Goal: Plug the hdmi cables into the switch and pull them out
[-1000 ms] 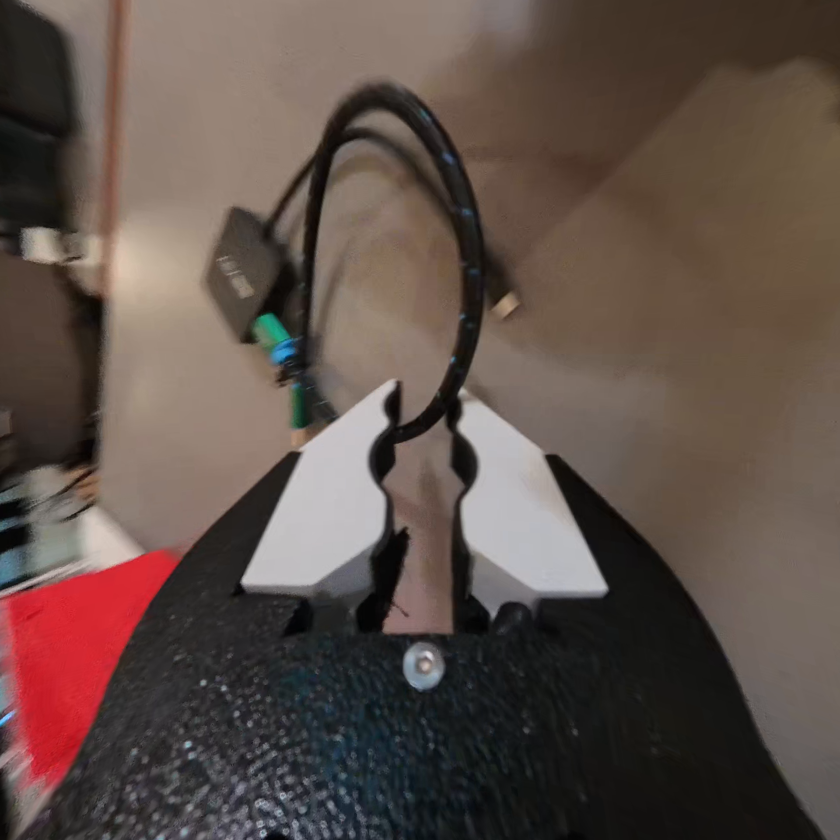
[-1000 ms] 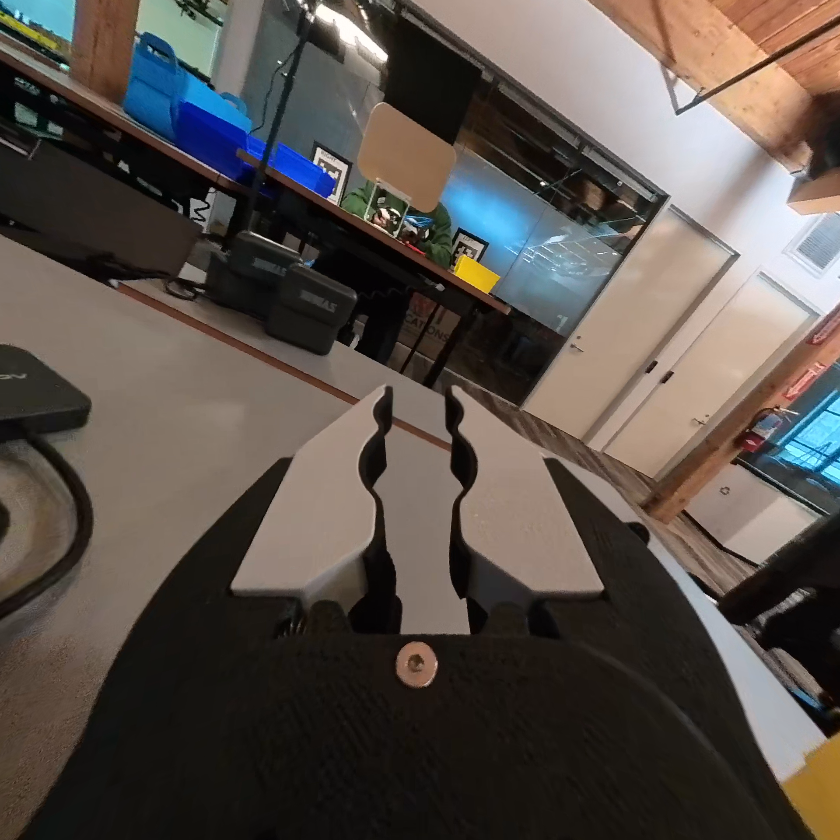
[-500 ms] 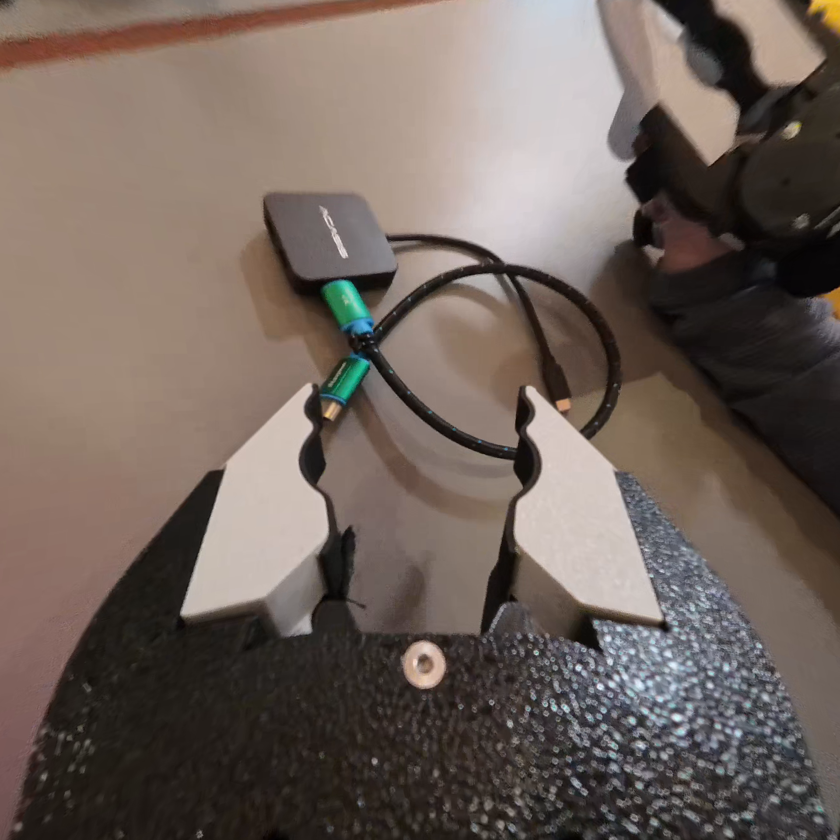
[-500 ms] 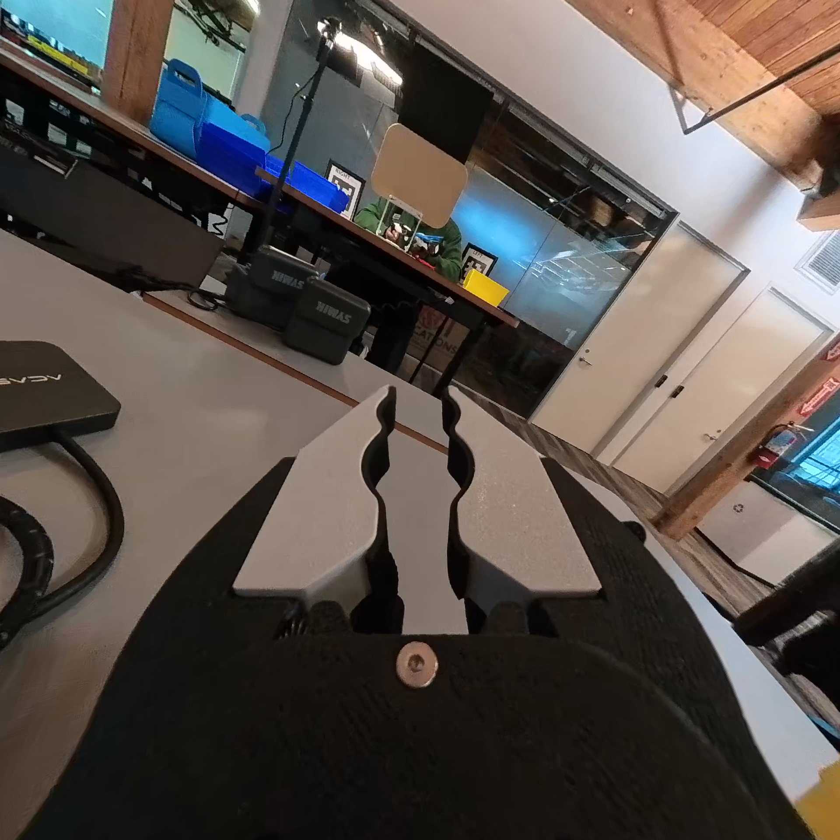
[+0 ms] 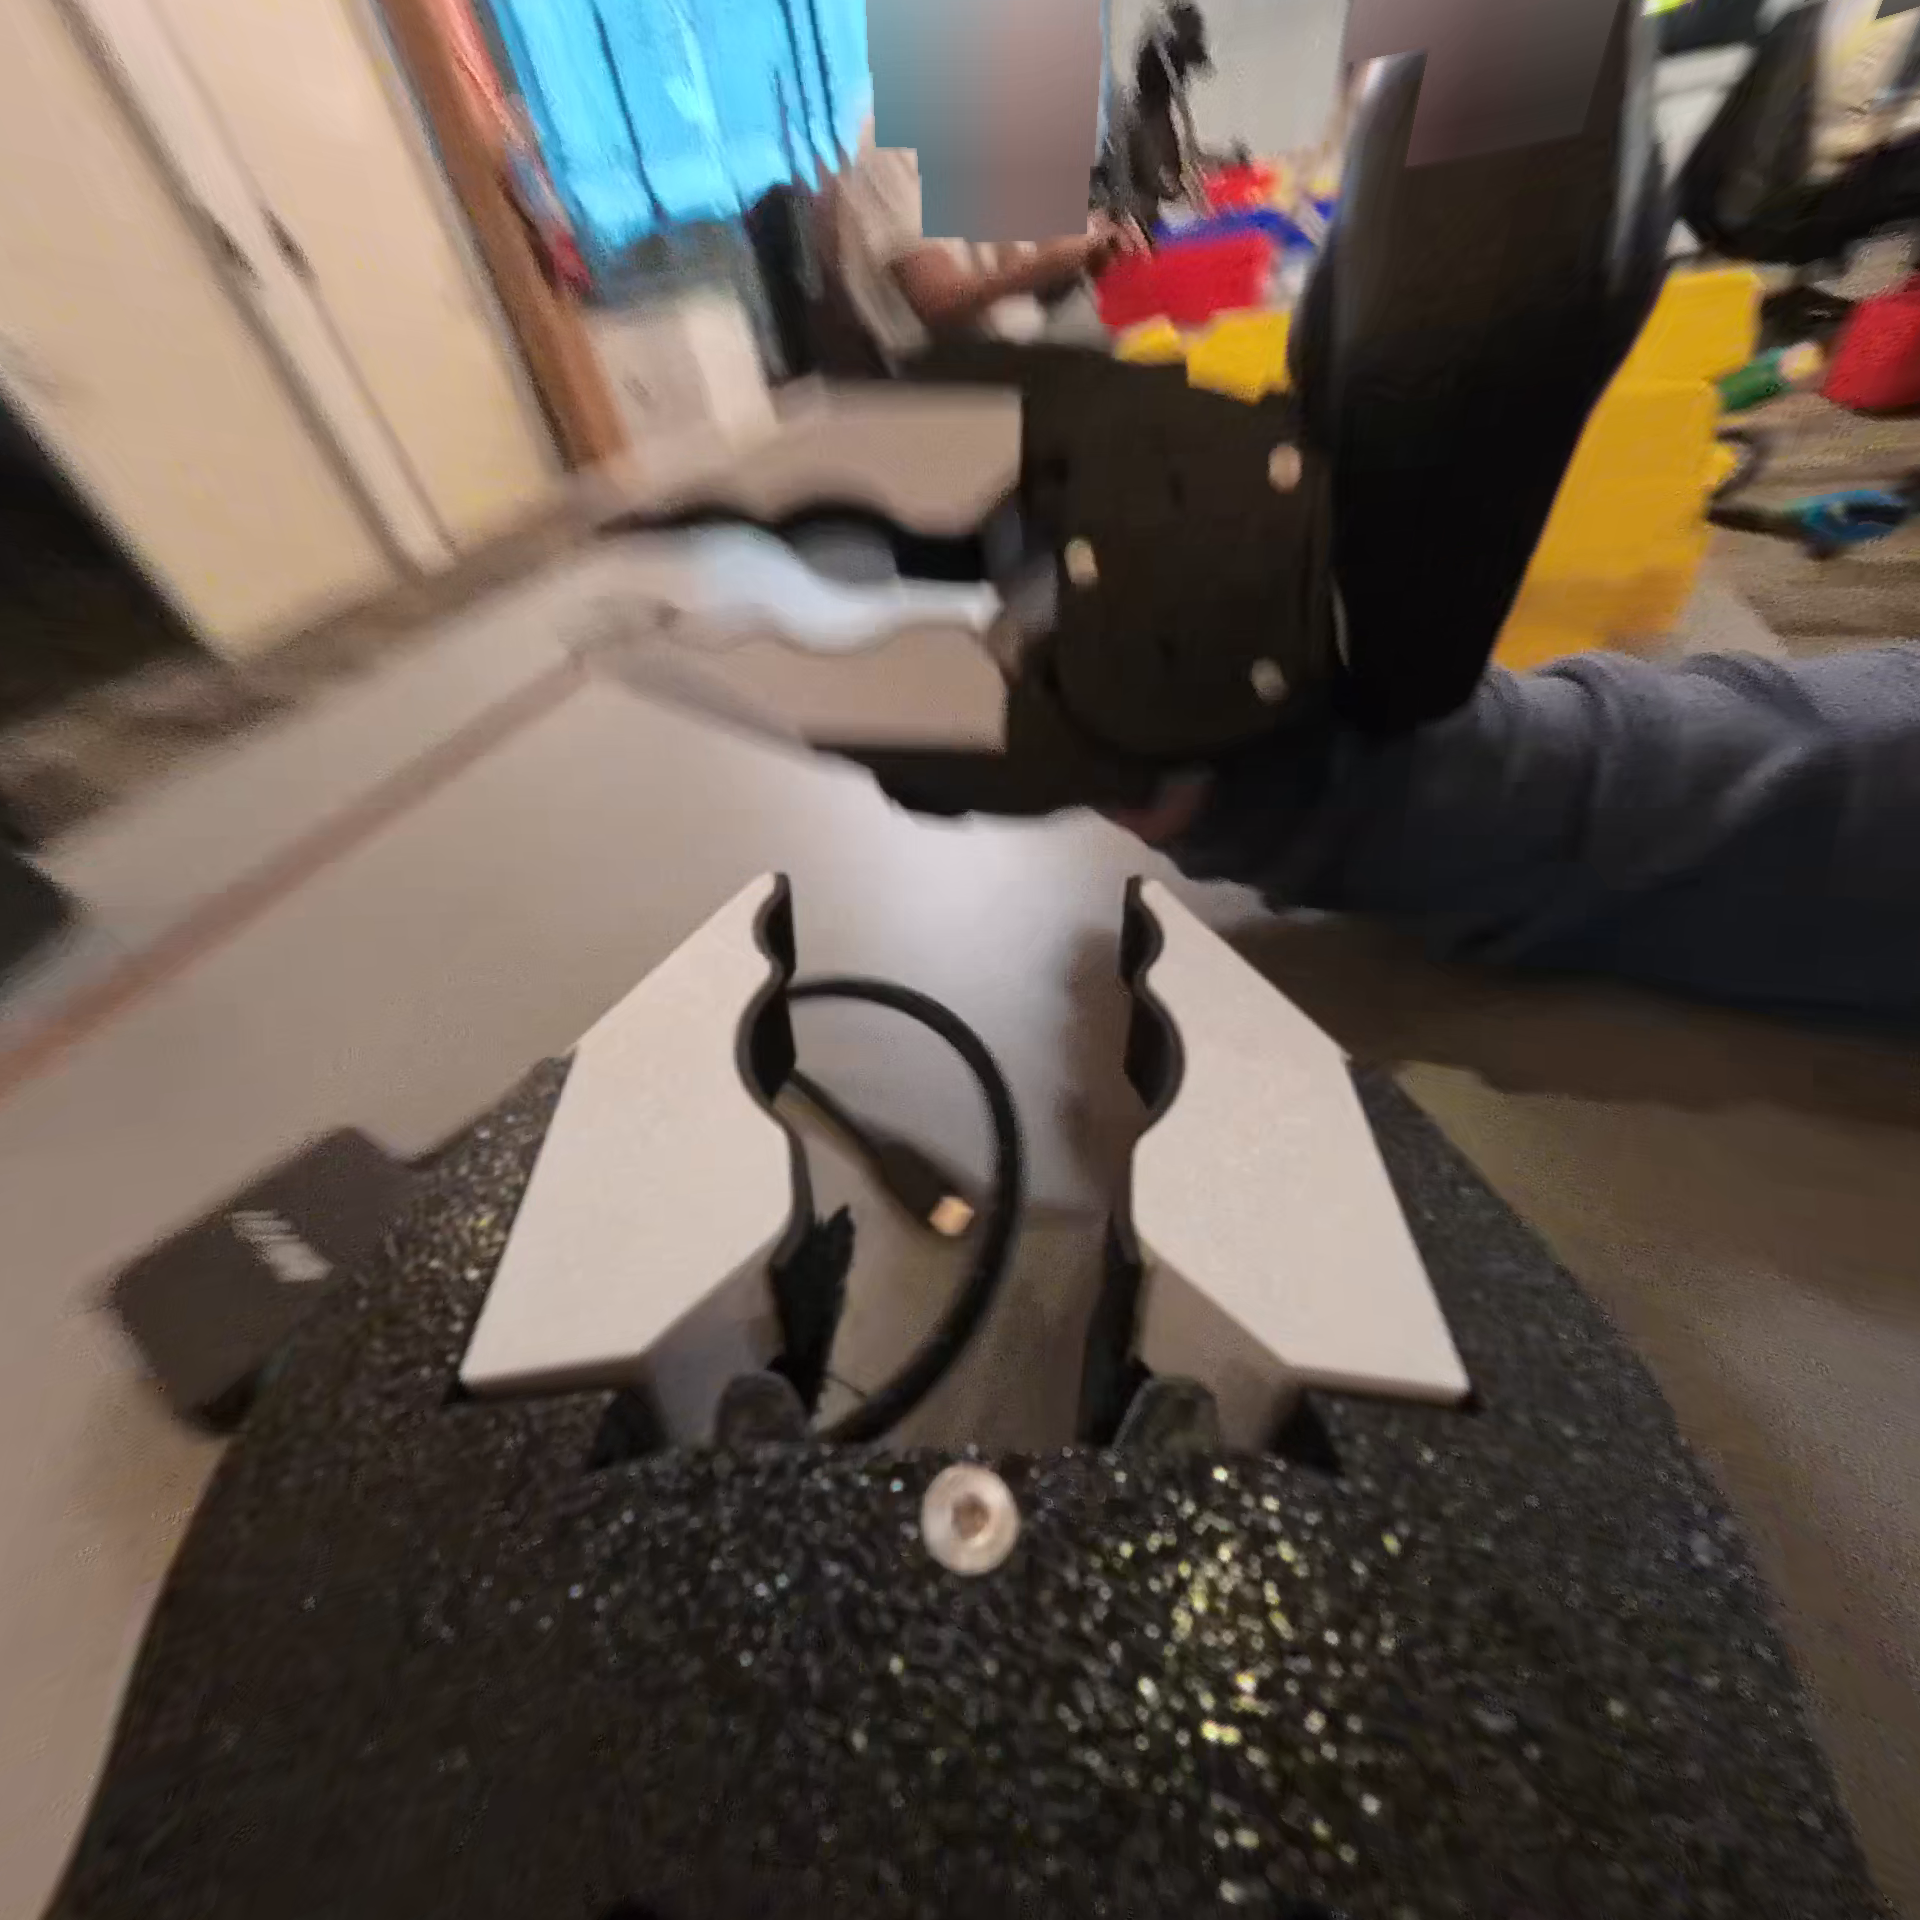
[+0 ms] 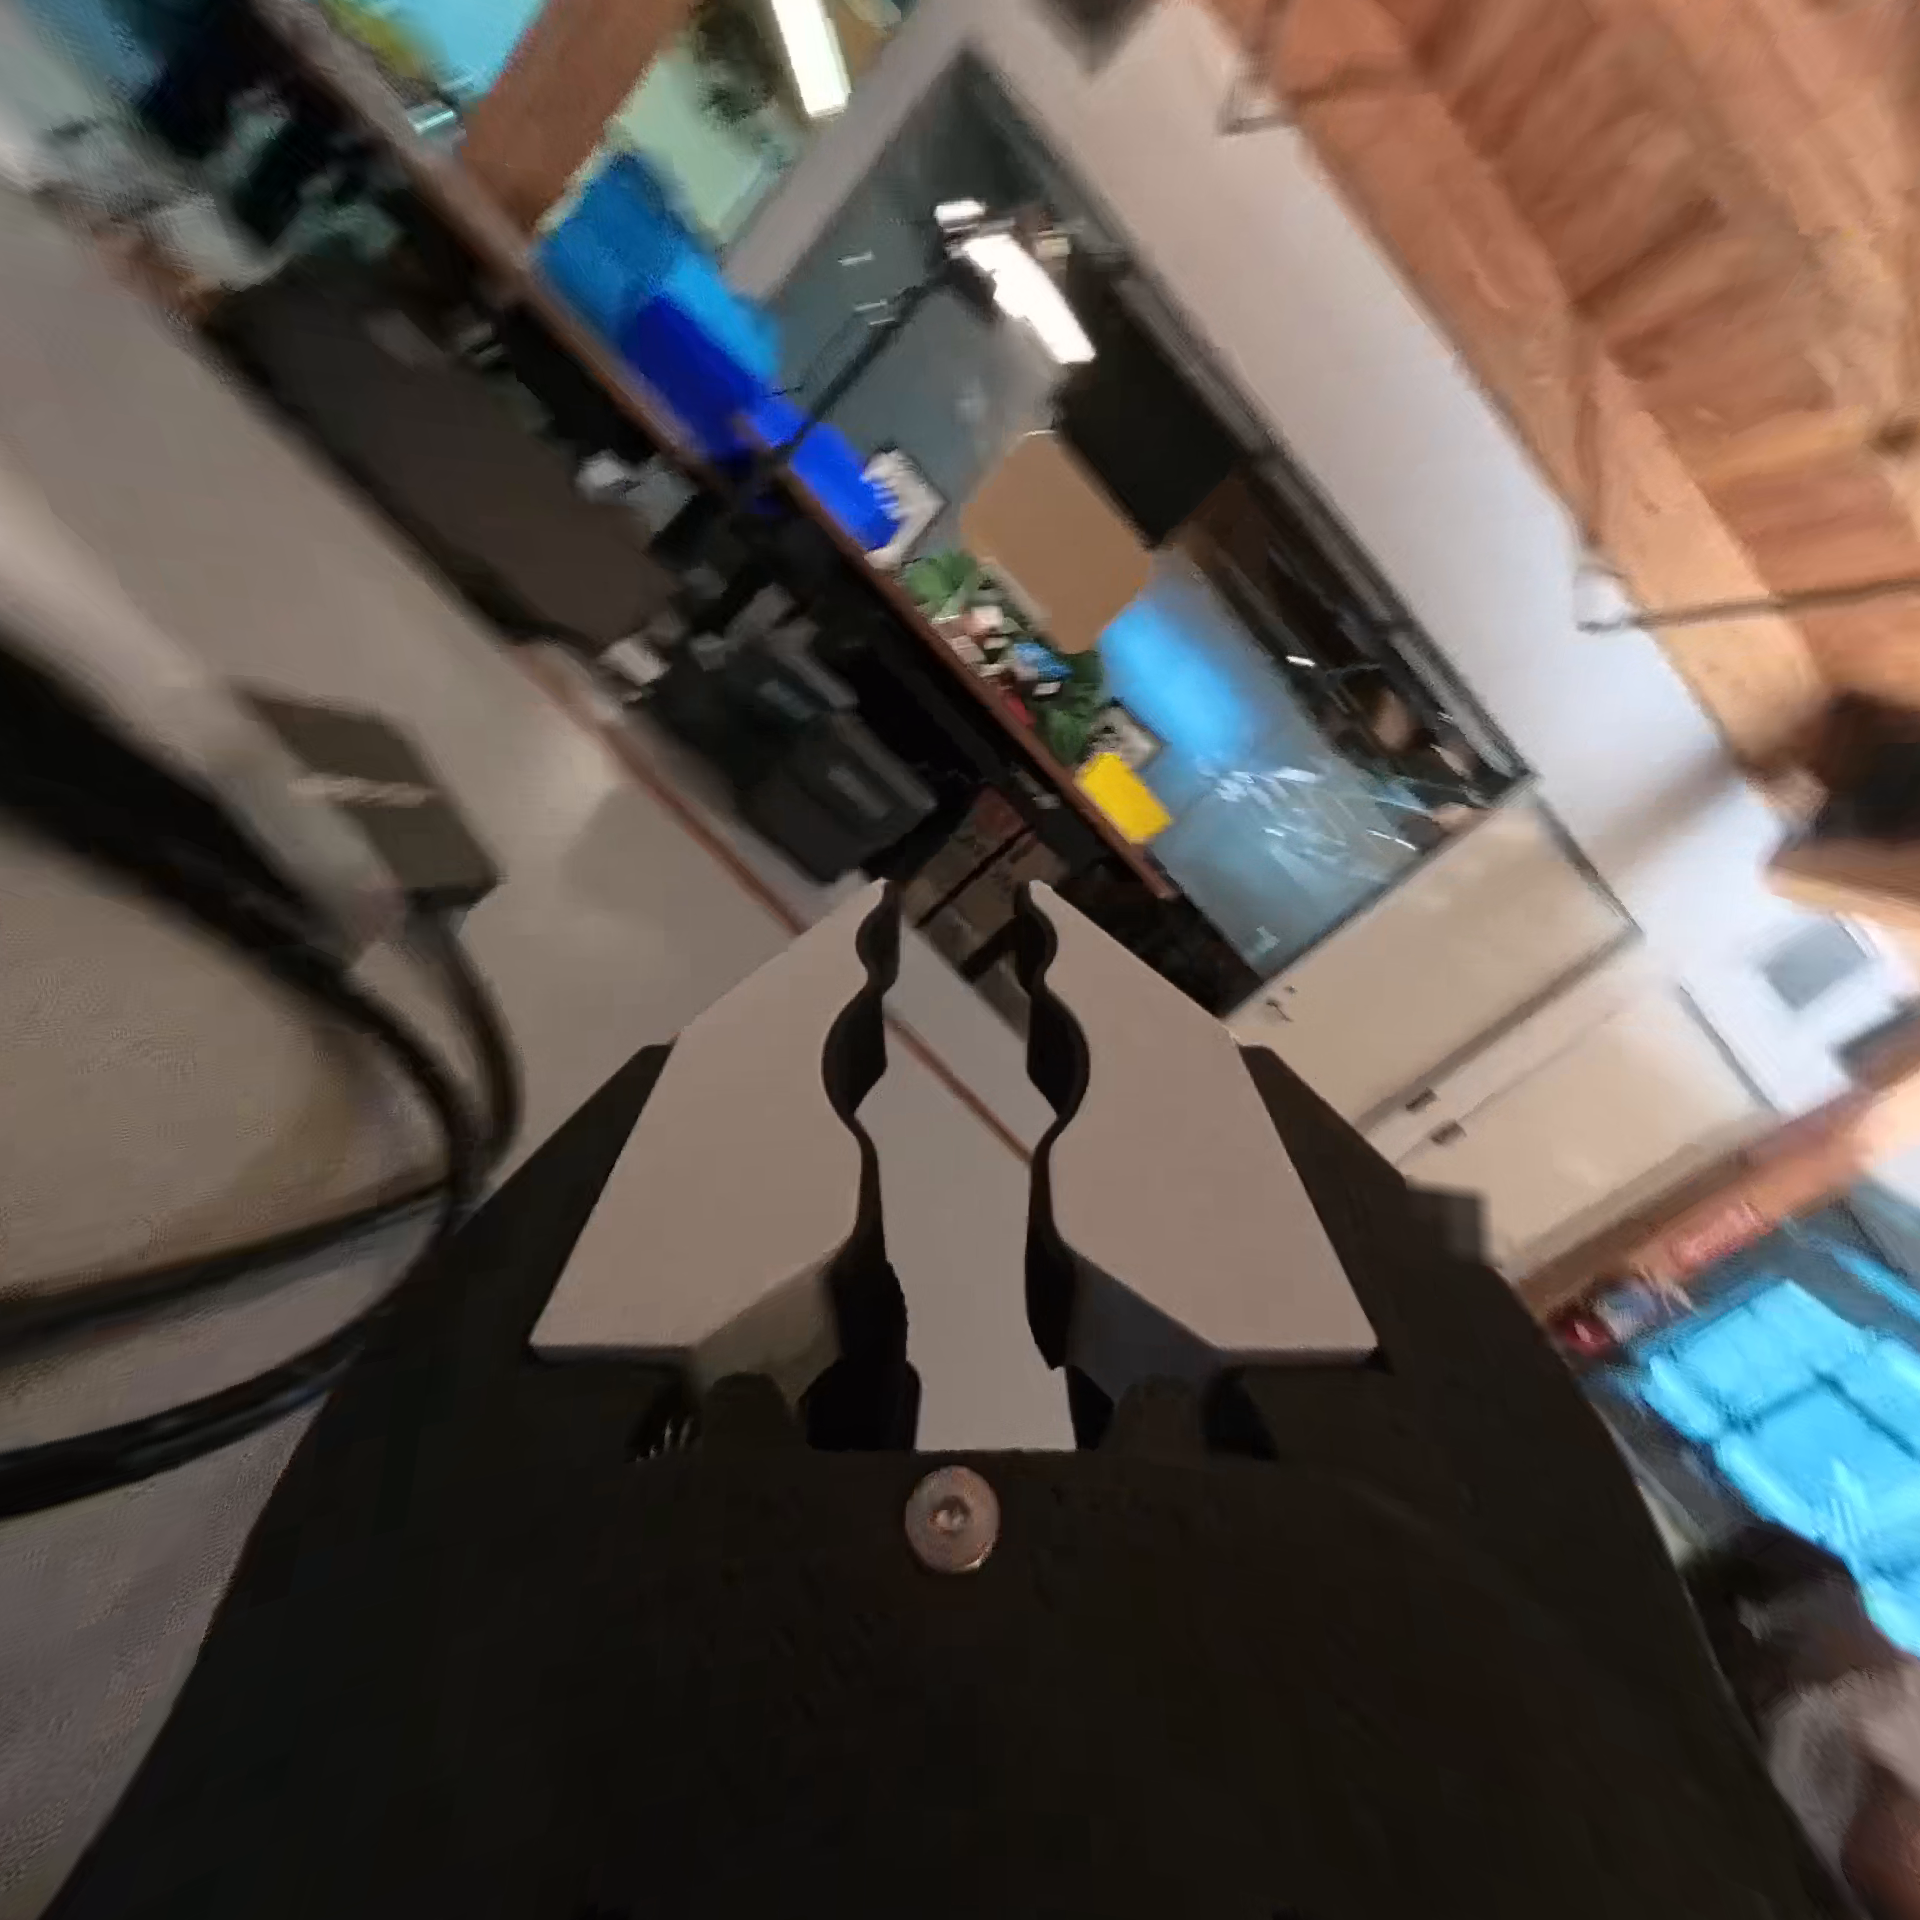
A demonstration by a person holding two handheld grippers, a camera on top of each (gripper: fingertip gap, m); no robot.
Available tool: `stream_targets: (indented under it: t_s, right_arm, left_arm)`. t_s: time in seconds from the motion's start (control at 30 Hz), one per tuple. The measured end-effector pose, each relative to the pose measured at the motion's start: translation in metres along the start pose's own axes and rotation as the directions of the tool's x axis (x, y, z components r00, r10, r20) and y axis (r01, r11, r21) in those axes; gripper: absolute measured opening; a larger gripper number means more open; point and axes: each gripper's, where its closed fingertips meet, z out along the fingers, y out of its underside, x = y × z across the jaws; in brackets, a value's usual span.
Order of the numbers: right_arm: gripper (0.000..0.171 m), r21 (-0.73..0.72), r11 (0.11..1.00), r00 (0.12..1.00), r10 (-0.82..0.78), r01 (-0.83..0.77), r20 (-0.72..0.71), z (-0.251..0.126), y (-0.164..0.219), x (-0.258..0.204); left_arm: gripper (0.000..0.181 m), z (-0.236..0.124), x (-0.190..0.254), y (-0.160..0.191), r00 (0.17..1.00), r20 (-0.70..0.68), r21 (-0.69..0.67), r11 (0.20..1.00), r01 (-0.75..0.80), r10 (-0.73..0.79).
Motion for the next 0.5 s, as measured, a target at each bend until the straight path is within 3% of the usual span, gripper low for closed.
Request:
stream_targets:
  t_s: [0.1,0.23,0.37,0.5]
  right_arm:
    - [0.028,-0.089,0.992,0.964,-0.062,0.088,0.259,0.004,0.003,-0.053]
    - [0.045,-0.37,0.927,0.837,0.251,-0.063,0.487,-0.007,0.021,-0.097]
    - [0.044,-0.643,0.763,0.678,0.509,-0.07,0.53,-0.035,0.046,-0.119]
    - [0.031,-0.677,0.734,0.674,0.526,-0.051,0.519,-0.046,0.038,-0.104]
  left_arm:
    - [0.059,-0.034,-0.04,-0.026,0.982,0.184,0.136,0.988,-0.074,0.048]
    - [0.054,-0.08,-0.108,-0.03,0.887,0.461,0.207,0.969,-0.133,0.023]
    - [0.052,-0.083,-0.137,-0.004,0.852,0.522,0.164,0.985,-0.051,-0.042]
    - [0.053,-0.081,-0.142,0.001,0.845,0.531,0.154,0.988,-0.033,-0.054]
